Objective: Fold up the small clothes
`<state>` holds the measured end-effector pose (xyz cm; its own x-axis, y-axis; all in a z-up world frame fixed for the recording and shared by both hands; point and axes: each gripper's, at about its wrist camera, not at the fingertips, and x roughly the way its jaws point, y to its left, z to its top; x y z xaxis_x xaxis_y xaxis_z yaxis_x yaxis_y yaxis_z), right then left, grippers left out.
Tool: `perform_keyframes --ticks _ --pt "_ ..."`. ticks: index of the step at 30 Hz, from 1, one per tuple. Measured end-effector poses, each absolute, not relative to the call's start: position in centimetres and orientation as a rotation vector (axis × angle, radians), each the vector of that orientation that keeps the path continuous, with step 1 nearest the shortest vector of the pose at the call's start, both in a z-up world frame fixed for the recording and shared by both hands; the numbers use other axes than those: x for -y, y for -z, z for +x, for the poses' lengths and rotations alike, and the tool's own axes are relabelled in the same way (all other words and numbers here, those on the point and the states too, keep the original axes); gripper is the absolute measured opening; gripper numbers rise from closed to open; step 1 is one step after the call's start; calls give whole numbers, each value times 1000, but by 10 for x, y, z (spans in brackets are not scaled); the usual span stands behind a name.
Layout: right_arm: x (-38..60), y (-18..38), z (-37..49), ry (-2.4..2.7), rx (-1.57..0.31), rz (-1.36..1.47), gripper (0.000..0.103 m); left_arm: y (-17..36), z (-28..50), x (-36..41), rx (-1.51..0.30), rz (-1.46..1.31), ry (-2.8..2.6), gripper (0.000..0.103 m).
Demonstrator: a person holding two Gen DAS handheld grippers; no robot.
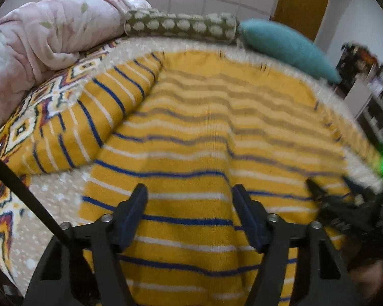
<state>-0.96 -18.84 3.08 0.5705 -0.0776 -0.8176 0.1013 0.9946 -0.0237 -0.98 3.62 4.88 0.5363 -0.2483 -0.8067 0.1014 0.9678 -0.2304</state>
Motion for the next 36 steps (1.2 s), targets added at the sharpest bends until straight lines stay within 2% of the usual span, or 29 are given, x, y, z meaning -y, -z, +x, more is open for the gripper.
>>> perform_keyframes --ticks 3,6,8,13,18,20,21,22,23,28,35,36 --pt "192 -31 -9 98 -959 36 103 -82 -8 -71 -895 -230 224 68" --pt "193 -31 -9 98 -959 36 103 -101 9 -105 -903 -176 164 84" --pt "193 -31 -9 99 -958 36 103 -102 25 -128 -900 -119 137 84" --pt "193 -31 -9 101 -960 32 103 -67 76 -157 -1014 34 94 84" --pt "192 -31 -8 106 -963 23 103 -19 111 -159 -1131 48 224 83" --pt "192 -31 -7 107 -963 20 103 -5 117 -153 -1162 71 244 52" --pt "192 -31 -7 107 -964 19 103 -2 118 -152 -1172 79 229 29" --pt "192 -30 -7 108 -964 18 103 -6 120 -154 -1166 74 206 12" --pt "192 -30 -7 109 -965 16 103 -11 121 -158 -1160 55 192 3" --pt "191 -29 -6 110 -965 12 103 -45 142 -216 -1073 7 -52 2" --pt "191 -29 -6 110 -965 13 103 -64 150 -271 -1018 -82 -293 3" --pt "191 -29 -6 110 -965 13 103 -68 142 -267 -1006 -108 -278 9"
